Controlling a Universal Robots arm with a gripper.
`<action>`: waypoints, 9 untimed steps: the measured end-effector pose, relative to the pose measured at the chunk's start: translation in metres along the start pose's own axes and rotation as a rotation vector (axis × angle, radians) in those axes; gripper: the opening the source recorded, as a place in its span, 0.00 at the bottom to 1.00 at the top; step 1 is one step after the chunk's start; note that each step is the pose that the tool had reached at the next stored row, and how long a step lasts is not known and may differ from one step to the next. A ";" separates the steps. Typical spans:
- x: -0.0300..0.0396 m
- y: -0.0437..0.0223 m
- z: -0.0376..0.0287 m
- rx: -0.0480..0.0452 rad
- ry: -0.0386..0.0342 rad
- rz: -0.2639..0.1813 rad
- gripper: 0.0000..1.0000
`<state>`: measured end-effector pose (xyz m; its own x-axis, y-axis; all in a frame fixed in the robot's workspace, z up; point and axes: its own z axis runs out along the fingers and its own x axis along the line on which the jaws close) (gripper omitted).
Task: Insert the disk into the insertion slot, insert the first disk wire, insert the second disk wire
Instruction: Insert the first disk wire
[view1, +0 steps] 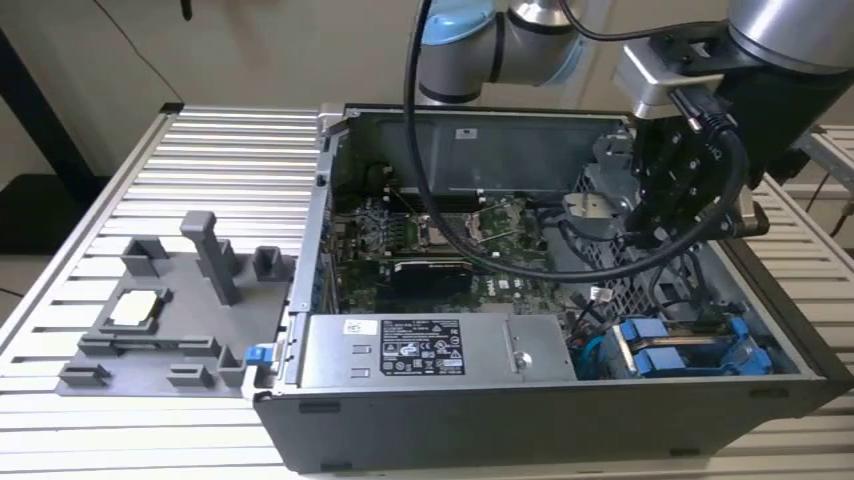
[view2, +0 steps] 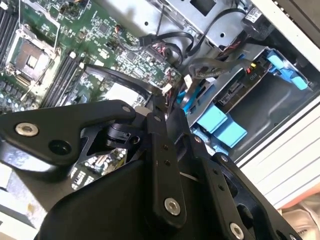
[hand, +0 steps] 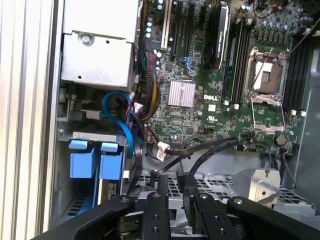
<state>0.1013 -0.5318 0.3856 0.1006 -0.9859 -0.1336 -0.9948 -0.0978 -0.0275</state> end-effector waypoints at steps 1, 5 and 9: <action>0.0000 0.0010 0.0004 0.0004 -0.0002 0.003 0.27; 0.0000 0.0023 0.0022 0.0019 -0.0017 0.013 0.27; 0.0003 0.0026 0.0044 0.0041 -0.0134 0.020 0.27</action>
<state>0.0988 -0.5318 0.3812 0.0812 -0.9857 -0.1474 -0.9966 -0.0778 -0.0288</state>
